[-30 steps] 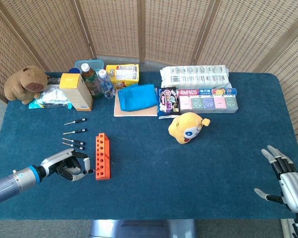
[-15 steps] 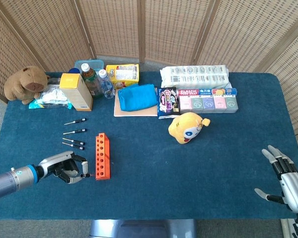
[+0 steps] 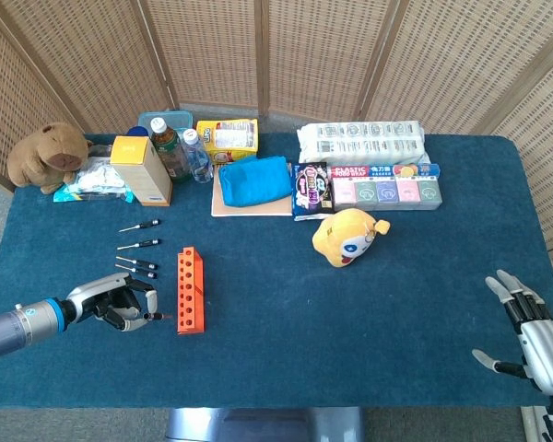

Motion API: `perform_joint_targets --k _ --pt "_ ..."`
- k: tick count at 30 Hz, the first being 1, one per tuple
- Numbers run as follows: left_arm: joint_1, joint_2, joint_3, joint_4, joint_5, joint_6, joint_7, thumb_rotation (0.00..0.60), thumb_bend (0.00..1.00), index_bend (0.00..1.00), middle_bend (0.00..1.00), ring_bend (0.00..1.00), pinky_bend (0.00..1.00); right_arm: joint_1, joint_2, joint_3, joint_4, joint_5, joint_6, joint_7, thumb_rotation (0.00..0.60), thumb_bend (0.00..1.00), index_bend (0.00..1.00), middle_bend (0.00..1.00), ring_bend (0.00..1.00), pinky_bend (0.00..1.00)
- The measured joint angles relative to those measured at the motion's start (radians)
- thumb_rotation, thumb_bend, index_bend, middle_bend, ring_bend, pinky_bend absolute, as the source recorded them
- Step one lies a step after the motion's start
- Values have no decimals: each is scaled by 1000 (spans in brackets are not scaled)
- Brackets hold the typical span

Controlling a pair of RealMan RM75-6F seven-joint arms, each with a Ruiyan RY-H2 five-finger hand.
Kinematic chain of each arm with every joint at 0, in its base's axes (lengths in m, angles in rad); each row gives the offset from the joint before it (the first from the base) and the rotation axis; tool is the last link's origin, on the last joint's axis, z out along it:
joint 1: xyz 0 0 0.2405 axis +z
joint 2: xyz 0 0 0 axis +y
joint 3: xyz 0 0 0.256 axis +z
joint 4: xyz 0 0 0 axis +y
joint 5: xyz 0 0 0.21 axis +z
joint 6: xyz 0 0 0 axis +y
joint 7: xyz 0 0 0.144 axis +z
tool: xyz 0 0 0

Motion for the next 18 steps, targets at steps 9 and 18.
perform_joint_targets --k 9,18 --pt "-18 -36 13 12 -26 4 -5 600 410 588 1000 1000 1000 0 3 1 0 2 1 8 600 24 19 0 13 97" --pt "-37 -75 31 24 -35 6 -12 600 410 587 1000 1000 1000 0 6 0 2 0 3 16 600 24 19 0 13 98"
